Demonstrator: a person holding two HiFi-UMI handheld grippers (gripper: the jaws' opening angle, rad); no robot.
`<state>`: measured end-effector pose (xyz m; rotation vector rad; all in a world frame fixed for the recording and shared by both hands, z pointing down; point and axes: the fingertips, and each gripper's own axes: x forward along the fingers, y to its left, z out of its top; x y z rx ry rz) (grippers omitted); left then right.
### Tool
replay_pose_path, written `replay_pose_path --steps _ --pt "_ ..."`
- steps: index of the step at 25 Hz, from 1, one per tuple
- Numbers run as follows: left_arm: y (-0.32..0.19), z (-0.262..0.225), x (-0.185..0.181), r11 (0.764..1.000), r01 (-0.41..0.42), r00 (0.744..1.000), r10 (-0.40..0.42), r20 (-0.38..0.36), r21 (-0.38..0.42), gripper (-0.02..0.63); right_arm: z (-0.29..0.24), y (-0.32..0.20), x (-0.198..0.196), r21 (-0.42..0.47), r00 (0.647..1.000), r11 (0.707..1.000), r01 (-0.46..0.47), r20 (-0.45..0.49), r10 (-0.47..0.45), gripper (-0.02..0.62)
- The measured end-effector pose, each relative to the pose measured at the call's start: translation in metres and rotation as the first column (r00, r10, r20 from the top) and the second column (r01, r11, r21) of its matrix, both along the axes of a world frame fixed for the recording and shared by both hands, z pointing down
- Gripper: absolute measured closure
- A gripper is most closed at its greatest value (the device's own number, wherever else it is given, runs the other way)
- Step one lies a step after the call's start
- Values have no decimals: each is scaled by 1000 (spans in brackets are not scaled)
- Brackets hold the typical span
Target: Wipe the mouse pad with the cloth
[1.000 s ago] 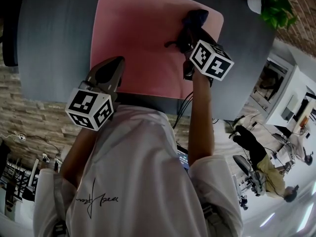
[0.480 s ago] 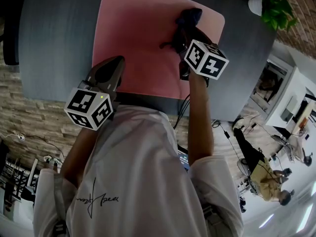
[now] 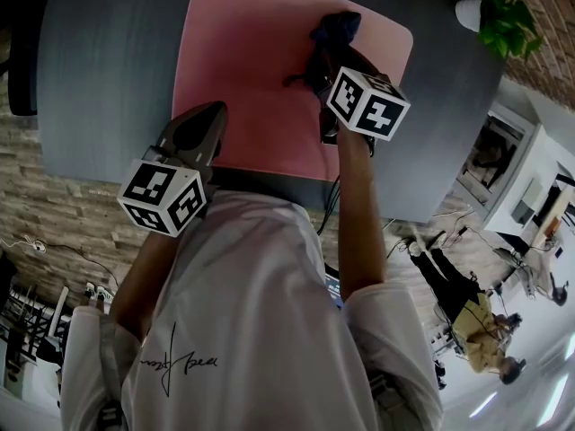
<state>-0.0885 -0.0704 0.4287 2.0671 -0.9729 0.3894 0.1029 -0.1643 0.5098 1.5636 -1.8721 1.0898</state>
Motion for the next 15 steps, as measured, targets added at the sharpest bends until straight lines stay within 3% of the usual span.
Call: replay_pose_path --steps 15 --pt "0 6 3 999 14 1000 -15 -21 -34 595 2 -12 -35 -12 998 999 41 40 -41 466"
